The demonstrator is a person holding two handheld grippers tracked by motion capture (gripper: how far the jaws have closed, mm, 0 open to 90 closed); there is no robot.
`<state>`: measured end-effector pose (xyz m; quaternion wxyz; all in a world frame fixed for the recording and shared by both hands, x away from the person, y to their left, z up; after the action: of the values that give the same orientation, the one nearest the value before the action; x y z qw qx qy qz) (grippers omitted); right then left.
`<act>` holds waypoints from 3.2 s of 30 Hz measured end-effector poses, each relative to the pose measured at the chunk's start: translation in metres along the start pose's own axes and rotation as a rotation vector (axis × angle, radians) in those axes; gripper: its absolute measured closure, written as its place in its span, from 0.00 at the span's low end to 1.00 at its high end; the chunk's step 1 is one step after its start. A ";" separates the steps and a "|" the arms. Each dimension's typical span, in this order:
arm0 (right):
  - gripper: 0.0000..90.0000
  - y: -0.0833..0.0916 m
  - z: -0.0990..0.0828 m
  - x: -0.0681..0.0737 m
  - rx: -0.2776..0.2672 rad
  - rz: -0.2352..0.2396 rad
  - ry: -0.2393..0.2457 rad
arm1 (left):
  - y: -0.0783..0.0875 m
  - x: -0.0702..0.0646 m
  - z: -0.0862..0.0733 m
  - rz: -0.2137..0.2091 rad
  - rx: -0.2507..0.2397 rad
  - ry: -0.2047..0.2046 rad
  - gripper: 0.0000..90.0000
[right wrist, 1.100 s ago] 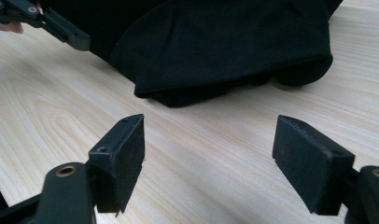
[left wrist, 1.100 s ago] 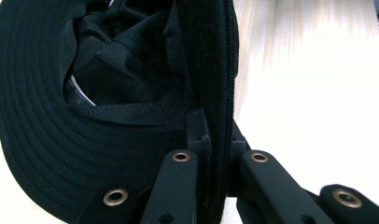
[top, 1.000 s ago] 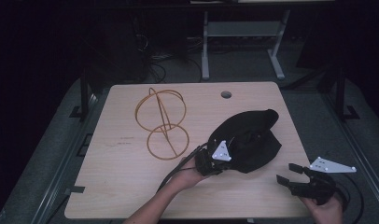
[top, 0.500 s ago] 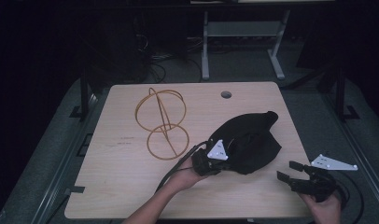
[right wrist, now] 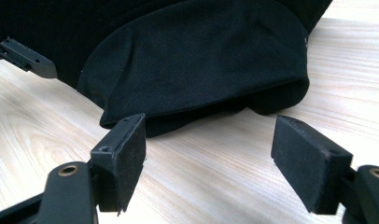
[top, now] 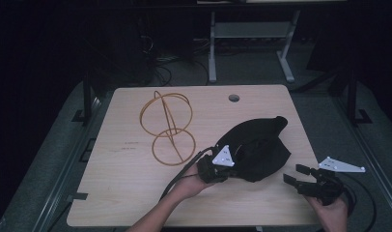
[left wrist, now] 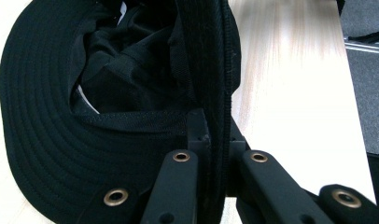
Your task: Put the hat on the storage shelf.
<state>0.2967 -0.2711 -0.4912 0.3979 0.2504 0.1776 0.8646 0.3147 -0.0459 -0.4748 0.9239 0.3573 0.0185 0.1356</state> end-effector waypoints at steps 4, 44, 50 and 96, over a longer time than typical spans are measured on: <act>0.29 -0.002 0.002 0.001 -0.007 0.002 0.005 | 0.000 -0.001 0.000 -0.003 0.003 -0.005 0.96; 0.50 -0.042 0.013 -0.003 -0.124 0.149 -0.323 | -0.001 -0.016 0.004 -0.053 -0.034 -0.028 0.97; 0.86 -0.047 0.023 0.003 -0.171 0.159 -0.325 | -0.002 -0.016 0.005 -0.054 -0.030 -0.040 0.97; 0.98 -0.013 0.084 0.028 -0.288 0.129 -0.144 | 0.021 -0.002 -0.004 0.017 -0.011 -0.026 0.76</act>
<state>0.3366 -0.2322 -0.4215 0.3849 0.2629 0.0067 0.8847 0.3072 -0.0289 -0.4646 0.9249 0.3540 0.0029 0.1390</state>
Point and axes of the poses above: each handheld gripper's, and its own axes: y roughly backward along the jaws, z roughly out of its top, x roughly to its left, the point moved 9 cm from there along -y, roughly forward along the jaws, and after that the axes turned 3 degrees about z, right-handed, at the moved point
